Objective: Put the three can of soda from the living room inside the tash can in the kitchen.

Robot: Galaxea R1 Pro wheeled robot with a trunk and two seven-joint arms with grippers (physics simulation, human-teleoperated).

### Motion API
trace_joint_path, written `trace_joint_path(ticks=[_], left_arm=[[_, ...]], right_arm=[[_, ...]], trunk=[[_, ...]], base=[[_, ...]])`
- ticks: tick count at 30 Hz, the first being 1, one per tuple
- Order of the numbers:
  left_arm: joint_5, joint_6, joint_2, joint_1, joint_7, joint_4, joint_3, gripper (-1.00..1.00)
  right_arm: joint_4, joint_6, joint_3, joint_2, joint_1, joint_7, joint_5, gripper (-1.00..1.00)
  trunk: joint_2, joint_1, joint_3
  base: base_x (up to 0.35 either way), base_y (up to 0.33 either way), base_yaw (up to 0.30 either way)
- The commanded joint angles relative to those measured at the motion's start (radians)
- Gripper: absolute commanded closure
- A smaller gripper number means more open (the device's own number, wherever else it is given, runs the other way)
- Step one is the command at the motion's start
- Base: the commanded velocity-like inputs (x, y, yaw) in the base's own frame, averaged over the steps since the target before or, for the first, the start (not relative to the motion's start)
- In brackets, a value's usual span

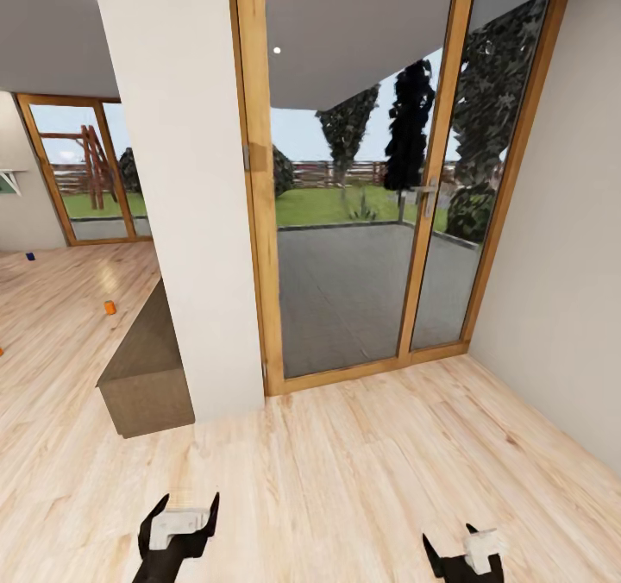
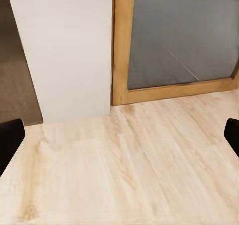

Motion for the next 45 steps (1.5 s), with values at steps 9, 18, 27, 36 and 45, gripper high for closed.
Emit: trace_joint_path(ticks=[9,18,27,36,45], left_arm=[[0.0,-0.001,0.004,-0.001,0.0,-0.052,-0.001,-1.0],[-0.005,-0.015,0.006,-0.003,0.002,0.031,0.0,-1.0],[0.0,-0.08,0.006,-0.004,0.002,0.17,0.004,-1.0],[-0.005,-0.091,0.005,-0.005,0.003,0.227,0.004,-1.0],[-0.002,-0.093,0.005,-0.006,0.003,0.294,-0.001,-1.0]], right_arm=[[-0.264,0.082,-0.004,0.0,0.011,0.001,0.0,-1.0],[-0.332,0.123,-0.197,0.003,0.016,0.105,-0.004,-1.0],[-0.295,0.115,-0.305,0.012,0.019,0.156,-0.004,-1.0],[-0.244,0.034,-0.314,0.015,0.02,0.154,-0.002,-1.0],[-0.201,0.01,-0.318,0.015,0.02,0.151,-0.002,-1.0]], trunk=[[0.0,0.0,0.0],[0.0,0.0,0.0],[0.0,0.0,0.0],[0.0,0.0,0.0],[0.0,0.0,0.0]], base=[[0.0,0.0,0.0],[0.0,0.0,0.0],[0.0,0.0,0.0],[0.0,0.0,0.0],[0.0,0.0,0.0]])
